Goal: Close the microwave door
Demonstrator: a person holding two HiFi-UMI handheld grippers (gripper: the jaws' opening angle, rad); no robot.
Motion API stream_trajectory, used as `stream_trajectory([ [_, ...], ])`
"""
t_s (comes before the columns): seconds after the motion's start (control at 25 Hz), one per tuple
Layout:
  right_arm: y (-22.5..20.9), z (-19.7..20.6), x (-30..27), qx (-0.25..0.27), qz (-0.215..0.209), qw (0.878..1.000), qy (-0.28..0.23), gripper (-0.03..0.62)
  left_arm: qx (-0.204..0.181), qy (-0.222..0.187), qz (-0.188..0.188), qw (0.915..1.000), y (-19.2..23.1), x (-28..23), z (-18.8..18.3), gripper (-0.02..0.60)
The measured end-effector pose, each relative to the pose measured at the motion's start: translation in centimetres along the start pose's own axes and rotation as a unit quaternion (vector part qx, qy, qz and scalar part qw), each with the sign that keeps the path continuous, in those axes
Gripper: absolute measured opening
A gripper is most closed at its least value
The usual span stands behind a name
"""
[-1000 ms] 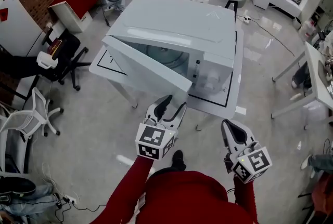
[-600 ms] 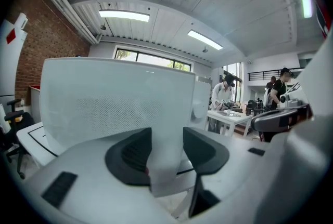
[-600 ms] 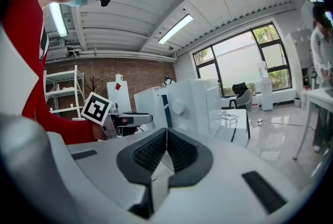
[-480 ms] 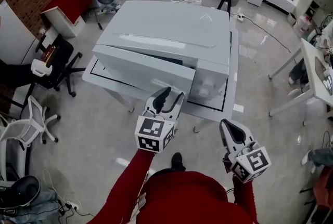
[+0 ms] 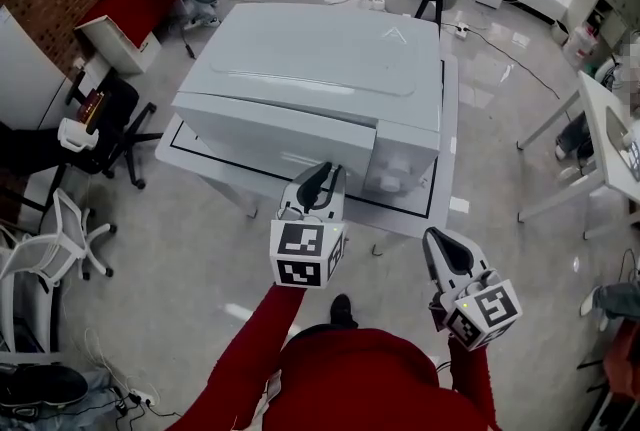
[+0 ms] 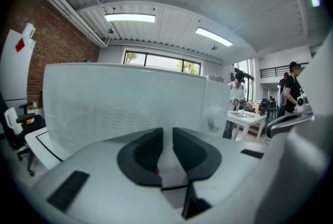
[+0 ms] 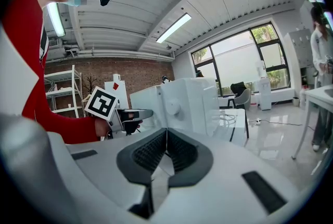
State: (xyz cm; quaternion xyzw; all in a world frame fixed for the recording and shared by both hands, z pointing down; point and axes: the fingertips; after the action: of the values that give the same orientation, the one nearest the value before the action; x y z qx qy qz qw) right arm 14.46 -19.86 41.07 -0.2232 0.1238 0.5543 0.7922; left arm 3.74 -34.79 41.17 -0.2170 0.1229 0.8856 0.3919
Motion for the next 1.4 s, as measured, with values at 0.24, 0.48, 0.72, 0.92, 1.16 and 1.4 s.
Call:
stream_trajectory([
  [0.24,0.2,-0.3,-0.6,0.005,-0.011,1.0,0.0,0.015,0.003,0.003,0.001,1.0,-0.2,-0.1,0.0,0.069],
  [0.48,0.0,-0.6,-1.0,0.004,-0.013,1.0,0.0,0.015,0.006,0.002,-0.001,1.0,0.0,-0.5,-0.4,0.069],
  [0.72,-0.2,-0.5,-1.3,0.004,-0.012,1.0,0.006,0.015,-0.003,0.006,0.001,1.0,0.1,-0.9,-0.6,0.066],
  [0.92,0.1,-0.7,-1.6,0.004,-0.015,1.0,0.005,0.014,0.003,0.009,0.001,1.0,0.3,-1.3,-0.9,0.044],
  [1.16,0.3,-0.6,-1.6,0.002,-0.016,1.0,0.007,0.015,0.007,0.006,0.007,0.9999,0.4,-1.4,-0.9,0.044],
  [1.4,0.7,-1.1,-1.4,0.005,-0.018,1.0,-0.003,0.015,0.014,0.001,0.028,0.9995,0.3,-1.4,-1.0,0.044],
])
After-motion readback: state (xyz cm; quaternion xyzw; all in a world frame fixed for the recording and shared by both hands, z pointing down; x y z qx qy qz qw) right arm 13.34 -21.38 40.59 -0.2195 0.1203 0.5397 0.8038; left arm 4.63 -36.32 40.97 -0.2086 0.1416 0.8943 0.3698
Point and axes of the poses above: the fingertips, and each gripper's own axes: x backward along the fingers, y to its left, z out of its underside, and after that the axes turned 14 degrees about y, right-handed
